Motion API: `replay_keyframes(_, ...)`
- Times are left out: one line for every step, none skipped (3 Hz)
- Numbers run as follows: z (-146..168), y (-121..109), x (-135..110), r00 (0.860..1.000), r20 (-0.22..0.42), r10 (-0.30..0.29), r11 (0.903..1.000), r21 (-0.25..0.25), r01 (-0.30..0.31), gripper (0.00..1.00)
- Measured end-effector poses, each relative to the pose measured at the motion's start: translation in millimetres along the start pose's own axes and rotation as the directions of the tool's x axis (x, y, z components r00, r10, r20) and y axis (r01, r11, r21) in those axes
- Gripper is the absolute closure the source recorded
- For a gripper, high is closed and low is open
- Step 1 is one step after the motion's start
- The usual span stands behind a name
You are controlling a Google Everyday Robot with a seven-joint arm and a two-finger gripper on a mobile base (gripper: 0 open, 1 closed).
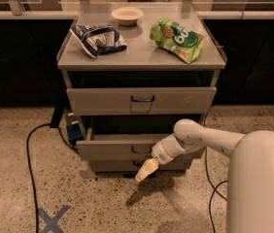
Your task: Close middle drawer
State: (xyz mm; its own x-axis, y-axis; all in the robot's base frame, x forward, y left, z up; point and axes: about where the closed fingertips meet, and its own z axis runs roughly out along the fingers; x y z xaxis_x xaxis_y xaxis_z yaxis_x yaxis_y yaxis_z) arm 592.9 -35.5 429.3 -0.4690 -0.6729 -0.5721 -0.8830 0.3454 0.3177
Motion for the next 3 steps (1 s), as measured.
replay_keyframes(0.5, 0.4, 0.1, 1.0, -0.001, 0.0, 1.0, 0.0, 0.0, 0.0)
replay_keyframes(-11.0, -18.2, -12.2, 1.0, 0.005, -0.005, 0.9976, 0.069, 0.005, 0.0)
replay_keyframes(-19.3, -32.0, -24.9, 1.0, -0.007, -0.022, 0.9936, 0.111, 0.023, 0.0)
